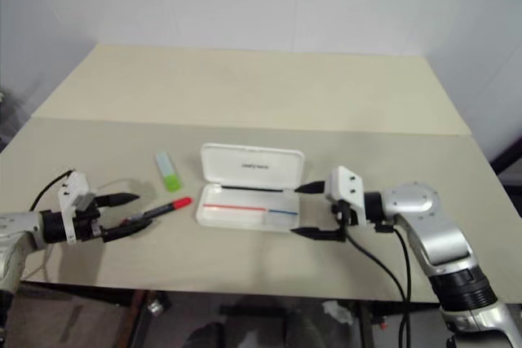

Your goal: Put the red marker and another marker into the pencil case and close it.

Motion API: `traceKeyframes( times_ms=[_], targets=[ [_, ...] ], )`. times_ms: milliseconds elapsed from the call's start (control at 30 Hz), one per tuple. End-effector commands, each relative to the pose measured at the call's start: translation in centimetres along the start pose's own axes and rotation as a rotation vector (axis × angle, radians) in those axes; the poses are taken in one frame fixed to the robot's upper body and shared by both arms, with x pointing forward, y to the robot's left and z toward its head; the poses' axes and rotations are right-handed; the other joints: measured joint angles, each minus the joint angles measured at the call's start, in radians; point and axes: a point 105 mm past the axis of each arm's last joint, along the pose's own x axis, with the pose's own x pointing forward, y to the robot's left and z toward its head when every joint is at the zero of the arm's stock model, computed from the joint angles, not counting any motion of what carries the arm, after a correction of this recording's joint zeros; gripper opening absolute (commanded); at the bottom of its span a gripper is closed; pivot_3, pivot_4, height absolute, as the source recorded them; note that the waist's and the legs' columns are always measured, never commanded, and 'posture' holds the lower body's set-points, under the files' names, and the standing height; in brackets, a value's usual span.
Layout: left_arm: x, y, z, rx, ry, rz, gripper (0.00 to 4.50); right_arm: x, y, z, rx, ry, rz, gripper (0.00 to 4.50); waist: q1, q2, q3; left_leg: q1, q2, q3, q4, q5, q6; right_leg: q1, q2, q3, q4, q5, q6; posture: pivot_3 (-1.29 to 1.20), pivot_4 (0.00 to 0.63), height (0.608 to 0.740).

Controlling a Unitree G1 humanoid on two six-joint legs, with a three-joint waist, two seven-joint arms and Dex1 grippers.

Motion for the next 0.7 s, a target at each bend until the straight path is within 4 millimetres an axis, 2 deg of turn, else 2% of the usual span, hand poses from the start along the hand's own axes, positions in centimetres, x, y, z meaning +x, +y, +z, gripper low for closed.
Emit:
traceKeyframes(
  times_ms=[33, 100, 333, 367, 500, 600, 700],
  targets=[
    [-0.1, 0.5, -0.4, 0.025, 0.067, -0.037, 4.50, -0.9, -0.4, 1.0, -0.041, -0.018, -0.038, 4.47, -0.003, 0.000, 0.000, 0.000, 0.000, 0.000, 0.000, 0.000, 0.000, 0.000, 0.000, 0.000, 0.000, 0.000, 0.000, 0.00, 0.150, 0.740],
    [0.3, 0.8, -1.0, 0.018, 0.119, -0.062, 4.50, -0.9, -0.5, 1.0, -0.043, -0.019, -0.049, 4.47, -0.002, 0.000, 0.000, 0.000, 0.000, 0.000, -0.001, 0.000, 0.000, 0.000, 0.000, 0.000, 0.000, 0.000, 0.000, 0.00, 0.150, 0.740],
    [1.9, 0.8, -1.2, 0.075, 0.166, -0.150, 4.50, -1.0, -0.8, 1.0, -0.055, -0.011, -0.077, 4.47, 0.007, 0.000, 0.000, 0.001, 0.000, 0.000, 0.001, 0.000, 0.000, 0.001, 0.000, 0.000, 0.001, 0.000, 0.001, 0.00, 0.150, 0.740],
    [2.1, 0.9, -1.1, 0.086, 0.163, -0.154, 4.07, -1.1, -0.9, 1.0, -0.057, -0.009, -0.082, 4.50, 0.008, 0.000, 0.000, 0.001, 0.000, 0.000, 0.001, 0.000, 0.000, 0.001, 0.000, 0.000, 0.001, 0.000, 0.000, 0.00, 0.150, 0.740],
    [2.3, 1.1, -0.6, 0.120, 0.157, -0.153, 2.98, -1.4, -1.1, 1.0, -0.065, -0.006, -0.098, 4.50, 0.008, 0.000, 0.000, 0.001, 0.000, 0.000, 0.002, 0.000, 0.000, 0.001, 0.000, 0.001, 0.001, 0.000, 0.001, 0.00, 0.150, 0.740],
    [2.1, 1.3, -0.1, 0.142, 0.144, -0.146, 1.92, -1.5, -1.2, 0.9, -0.068, -0.003, -0.107, 4.50, 0.008, 0.000, 0.000, 0.001, 0.000, 0.000, 0.001, 0.000, 0.000, 0.001, 0.000, 0.000, 0.001, 0.002, 0.003, 0.00, 0.150, 0.740],
    [1.6, 1.4, 1.3, 0.170, 0.106, -0.128, 0.89, -1.8, -1.5, 1.0, -0.073, -0.005, -0.119, 4.50, 0.008, 0.000, 0.000, 0.001, 0.000, 0.000, 0.000, 0.000, 0.000, 0.001, 0.000, 0.000, 0.001, 0.002, 0.004, 0.00, 0.150, 0.740]
  ],
)
